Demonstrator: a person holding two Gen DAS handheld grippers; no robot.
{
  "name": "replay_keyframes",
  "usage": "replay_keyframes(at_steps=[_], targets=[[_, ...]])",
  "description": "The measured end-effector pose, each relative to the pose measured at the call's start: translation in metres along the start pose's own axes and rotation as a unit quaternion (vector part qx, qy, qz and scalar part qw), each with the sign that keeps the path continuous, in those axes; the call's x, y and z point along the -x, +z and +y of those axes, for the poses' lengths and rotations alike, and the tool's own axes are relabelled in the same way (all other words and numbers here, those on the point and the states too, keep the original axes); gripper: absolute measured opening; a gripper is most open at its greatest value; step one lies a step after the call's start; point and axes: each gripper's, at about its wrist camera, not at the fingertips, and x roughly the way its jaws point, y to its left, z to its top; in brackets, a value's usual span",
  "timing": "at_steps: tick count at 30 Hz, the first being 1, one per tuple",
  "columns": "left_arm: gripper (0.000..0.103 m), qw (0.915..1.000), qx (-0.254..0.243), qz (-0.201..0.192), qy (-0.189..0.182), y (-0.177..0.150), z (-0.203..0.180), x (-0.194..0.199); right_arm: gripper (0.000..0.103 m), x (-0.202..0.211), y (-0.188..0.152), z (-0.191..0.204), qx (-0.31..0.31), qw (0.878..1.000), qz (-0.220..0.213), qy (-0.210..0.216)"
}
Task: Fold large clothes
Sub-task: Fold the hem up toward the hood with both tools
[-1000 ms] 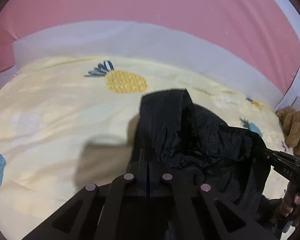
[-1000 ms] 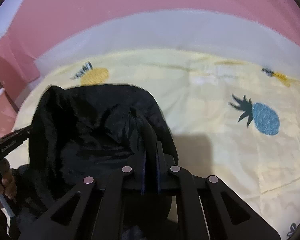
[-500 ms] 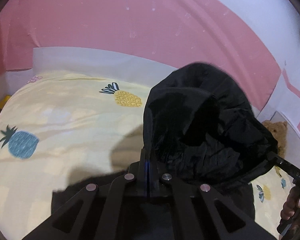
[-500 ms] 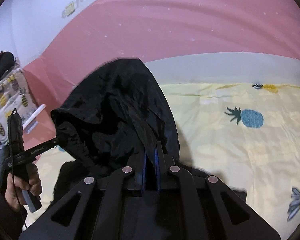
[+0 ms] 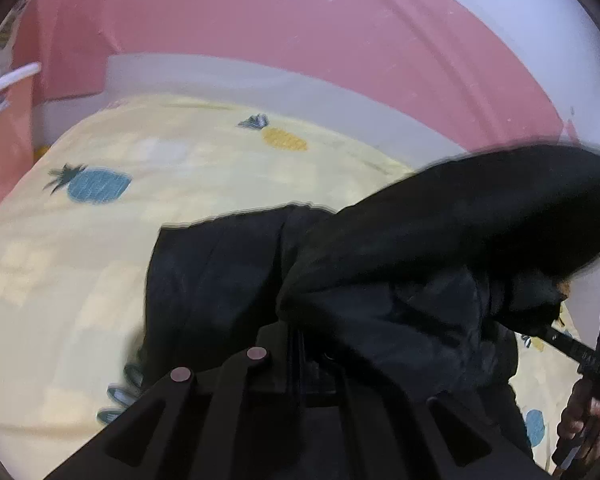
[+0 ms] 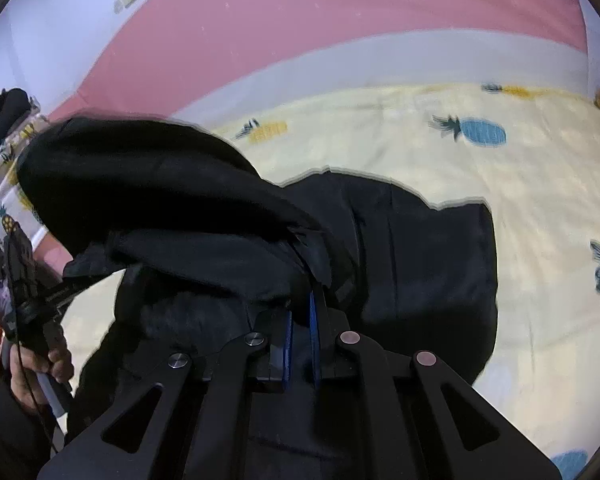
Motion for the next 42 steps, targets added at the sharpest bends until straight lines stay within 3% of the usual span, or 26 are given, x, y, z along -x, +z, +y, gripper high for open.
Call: replay_keyframes(at_steps=[8,12,15,18,21,24,28,33,38,40,42], targets=[[0.001,0.9984,0.033,0.035,0.031,-0.041,0.032,0.023,0.016,0.000,-0.044,-0.010,-0.008,0.999,0.048,0.003],[0.001,0.9987,0.034,0.013,0.035,-0.043,0.031,0.044,0.016,0.018,-0.038,-0.004,0.009,1.000,0.023,0.000],[0.001,0.9999,0.011,-0.009,0.003,-0.023,0.004,0.051,0.018,0.017,-0.016,0.011,0.022,1.000,-0.004,0.001],[0.004,0.9993,-0.020,-0.004,-0.032,-0.008,-0.029,0.033,0.023,-0.003,0.005,0.029,0.035,0.999,-0.017,0.008],[0.004,0.9981,-0.038,0.028,-0.039,-0.009,-0.045,-0.009,0.023,-0.035,0.004,0.038,0.045,0.999,0.014,0.002],[0.004,0.9967,-0.038,0.061,-0.036,-0.031,-0.041,-0.034,0.023,-0.067,-0.021,0.032,0.042,0.997,0.064,0.002],[0.003,0.9962,-0.044,0.068,-0.032,-0.070,-0.026,-0.047,0.022,-0.085,-0.058,0.020,0.024,0.997,0.078,0.007],[0.003,0.9964,-0.046,0.068,-0.018,-0.085,-0.023,-0.055,0.021,-0.097,-0.072,0.017,0.019,0.996,0.087,-0.003],[0.003,0.9957,-0.043,0.082,-0.011,-0.079,-0.027,-0.036,0.023,-0.064,-0.065,0.030,0.026,0.997,0.078,-0.007],[0.003,0.9967,-0.046,0.062,-0.025,-0.073,-0.027,-0.011,0.024,-0.035,-0.056,0.034,0.032,0.999,0.043,0.006],[0.003,0.9978,-0.054,0.028,-0.027,-0.058,-0.028,0.008,0.034,-0.014,-0.039,0.034,0.033,0.999,0.005,0.008]])
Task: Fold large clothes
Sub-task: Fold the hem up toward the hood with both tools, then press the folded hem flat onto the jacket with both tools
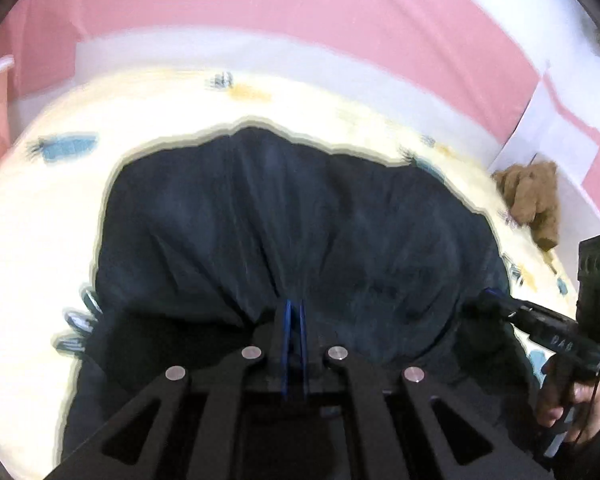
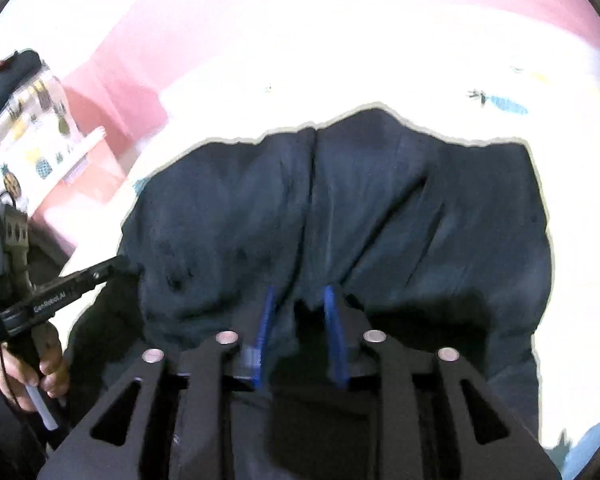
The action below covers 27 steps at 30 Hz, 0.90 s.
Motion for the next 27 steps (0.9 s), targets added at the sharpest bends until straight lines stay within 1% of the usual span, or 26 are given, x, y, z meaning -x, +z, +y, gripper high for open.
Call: replay_keyframes(at_steps=[1,2,3,5,7,8,9,10,11,13,15,17,20,21,23,24,25,27], targets=[[0.003,0.9999,-0.001,-0.015,0.002,0.010,0.001,0.006,0.043,0.007,0.011,-0.003,-0.003,1.000,-0.018,-0.003],[0.003,0.9995,-0.002,-0.031,0.008,0.022,0.003,0.008,0.048,0.007,0.022,-0.006,-0.006,0.999,-0.031,-0.008],[0.003,0.9990,0.000,-0.040,0.018,0.035,0.007,0.006,0.049,0.005,0.035,-0.013,-0.010,0.999,-0.043,-0.021],[0.004,0.9990,0.008,-0.035,0.027,0.051,0.016,-0.009,0.049,-0.007,0.049,-0.025,-0.016,0.998,-0.051,-0.046],[0.004,0.9986,0.017,-0.014,0.048,0.057,0.032,-0.033,0.049,-0.029,0.059,-0.038,-0.019,0.997,-0.032,-0.073],[0.004,0.9979,0.021,0.000,0.061,0.057,0.039,-0.046,0.047,-0.041,0.058,-0.043,-0.020,0.996,-0.012,-0.091],[0.004,0.9972,0.032,0.012,0.066,0.053,0.049,-0.059,0.045,-0.054,0.054,-0.050,-0.028,0.994,0.012,-0.103],[0.004,0.9974,0.042,0.014,0.058,0.049,0.056,-0.065,0.043,-0.064,0.044,-0.061,-0.045,0.994,0.030,-0.096],[0.005,0.9976,0.048,0.010,0.049,0.043,0.061,-0.067,0.041,-0.068,0.035,-0.067,-0.053,0.994,0.031,-0.092],[0.006,0.9982,0.039,-0.005,0.046,0.030,0.063,-0.068,0.039,-0.070,0.016,-0.066,-0.039,0.994,0.025,-0.100],[0.006,0.9982,0.029,-0.008,0.051,0.024,0.063,-0.072,0.039,-0.070,0.005,-0.058,-0.031,0.993,0.022,-0.111],[0.006,0.9982,0.035,-0.006,0.048,0.025,0.067,-0.072,0.039,-0.069,0.004,-0.054,-0.025,0.992,0.025,-0.120],[0.006,0.9974,0.045,-0.001,0.056,0.030,0.063,-0.060,0.039,-0.056,0.011,-0.054,-0.031,0.993,0.029,-0.114],[0.006,0.9974,0.044,-0.004,0.056,0.032,0.060,-0.053,0.039,-0.045,0.014,-0.053,-0.034,0.993,0.024,-0.113],[0.006,0.9979,0.032,-0.024,0.050,0.031,0.051,-0.028,0.039,-0.023,0.020,-0.045,-0.031,0.994,-0.007,-0.109],[0.006,0.9981,0.024,-0.036,0.044,0.029,0.045,-0.017,0.039,-0.007,0.019,-0.036,-0.025,0.994,-0.029,-0.100],[0.006,0.9982,0.016,-0.049,0.032,0.026,0.037,-0.004,0.039,0.000,0.018,-0.029,-0.020,0.995,-0.039,-0.091],[0.006,0.9984,0.004,-0.056,0.005,0.019,0.023,0.005,0.039,0.005,0.010,-0.009,-0.002,0.997,-0.043,-0.060]])
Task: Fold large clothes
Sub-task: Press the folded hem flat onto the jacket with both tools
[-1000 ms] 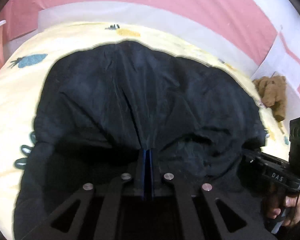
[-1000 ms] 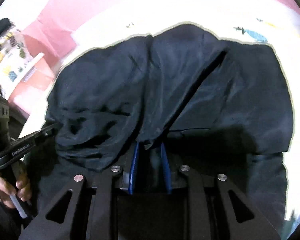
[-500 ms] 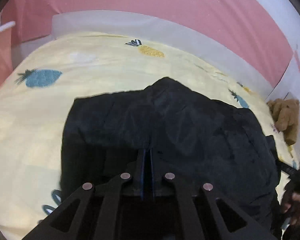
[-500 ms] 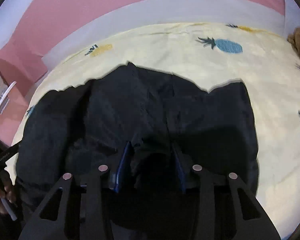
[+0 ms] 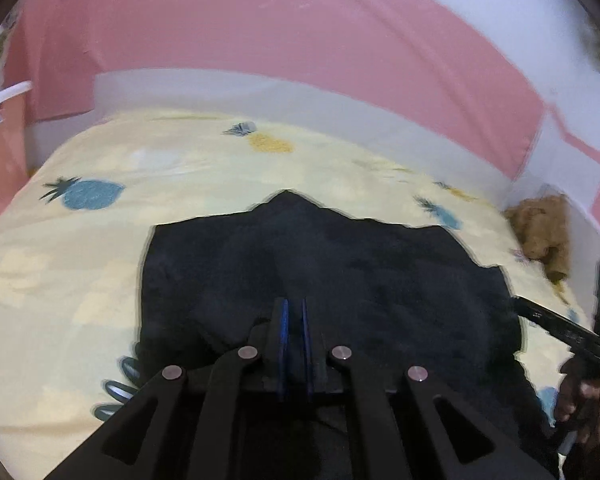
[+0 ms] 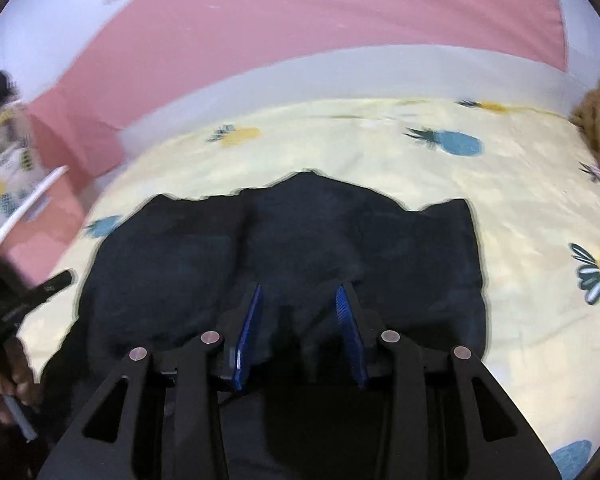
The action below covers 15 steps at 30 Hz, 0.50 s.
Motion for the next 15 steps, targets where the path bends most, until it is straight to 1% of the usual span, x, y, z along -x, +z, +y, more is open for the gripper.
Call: replay_keyframes(at_steps=[1,3,5,6,7,8,11,13,15], targets=[[0.006,0.9998,-0.004,0.010,-0.019,-0.007,-0.012,0.000,0.039,-0.004,-0.004,0.008,0.009,1.000,0.007,0.011],[0.006,0.9985,-0.013,0.036,-0.039,-0.019,-0.023,-0.012,0.039,-0.024,-0.016,0.021,0.025,0.999,0.036,0.030],[0.006,0.9966,-0.029,0.072,-0.026,-0.035,-0.030,-0.034,0.039,-0.053,-0.030,0.022,0.024,0.996,0.075,0.030],[0.006,0.9951,-0.029,0.093,-0.016,-0.045,-0.028,-0.048,0.039,-0.064,-0.036,0.023,0.026,0.996,0.084,0.026],[0.006,0.9946,-0.029,0.099,-0.012,-0.050,-0.027,-0.055,0.039,-0.070,-0.042,0.024,0.032,0.996,0.085,0.023],[0.006,0.9949,-0.032,0.095,-0.010,-0.055,-0.025,-0.060,0.038,-0.075,-0.046,0.023,0.034,0.996,0.085,0.021],[0.006,0.9953,-0.031,0.092,-0.001,-0.058,-0.027,-0.065,0.038,-0.080,-0.049,0.024,0.032,0.996,0.087,0.017],[0.005,0.9946,-0.043,0.094,0.011,-0.058,-0.033,-0.065,0.038,-0.079,-0.048,0.023,0.037,0.995,0.088,0.012],[0.005,0.9940,-0.041,0.100,0.016,-0.055,-0.035,-0.060,0.038,-0.068,-0.046,0.023,0.031,0.995,0.093,0.011]])
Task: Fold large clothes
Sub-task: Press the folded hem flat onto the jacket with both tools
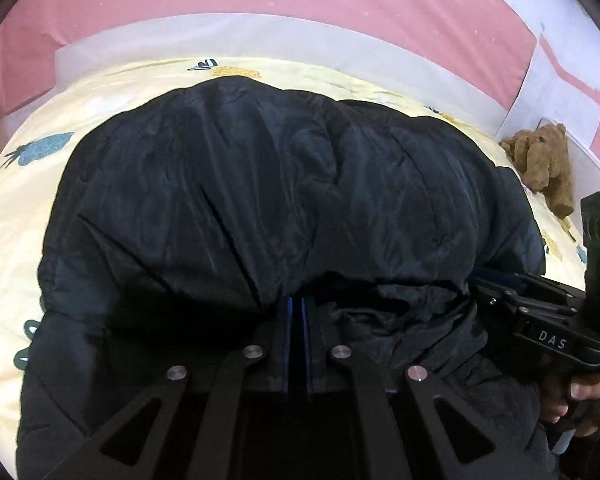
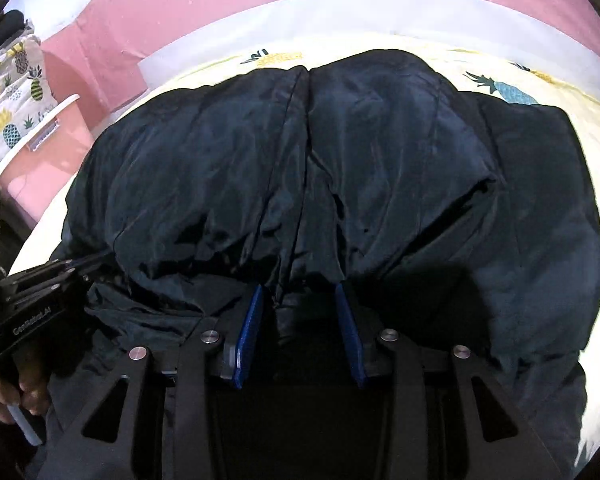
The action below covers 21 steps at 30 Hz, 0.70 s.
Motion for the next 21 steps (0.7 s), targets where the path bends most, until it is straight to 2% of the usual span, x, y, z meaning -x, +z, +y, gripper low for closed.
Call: replay_keyframes(at_steps=[2,6,10,13,16,18,21], targets=[[0.005,1.0000,0.005,0.003,-0.002,0.001,-0.004,0.013,0.038,0.016,-0.001,0.002,-0.008,1.000,-0.006,0.005],[0.005,0.9994,0.000,-0.031,-0.014,0.014,-0.007,0.045,0.038,0.053,0.016,0.001,-0.005,0.998,-0.060,0.008],[0.005,0.9976,0.002,-0.064,0.026,0.063,0.005,0.043,0.039,0.054,0.050,-0.019,-0.012,0.996,-0.085,-0.007],[0.005,0.9964,0.025,-0.052,0.062,0.079,0.028,0.020,0.039,0.028,0.063,-0.038,-0.029,0.997,-0.062,-0.028],[0.005,0.9971,0.047,-0.032,0.051,0.068,0.048,-0.006,0.021,-0.004,0.054,-0.049,-0.038,0.998,-0.030,-0.040],[0.005,0.9970,0.039,-0.044,0.051,0.056,0.048,-0.009,0.021,-0.007,0.046,-0.050,-0.032,0.998,-0.037,-0.044],[0.005,0.9968,0.046,-0.041,0.050,0.055,0.047,-0.006,0.020,0.005,0.047,-0.050,-0.054,0.997,-0.032,-0.038]])
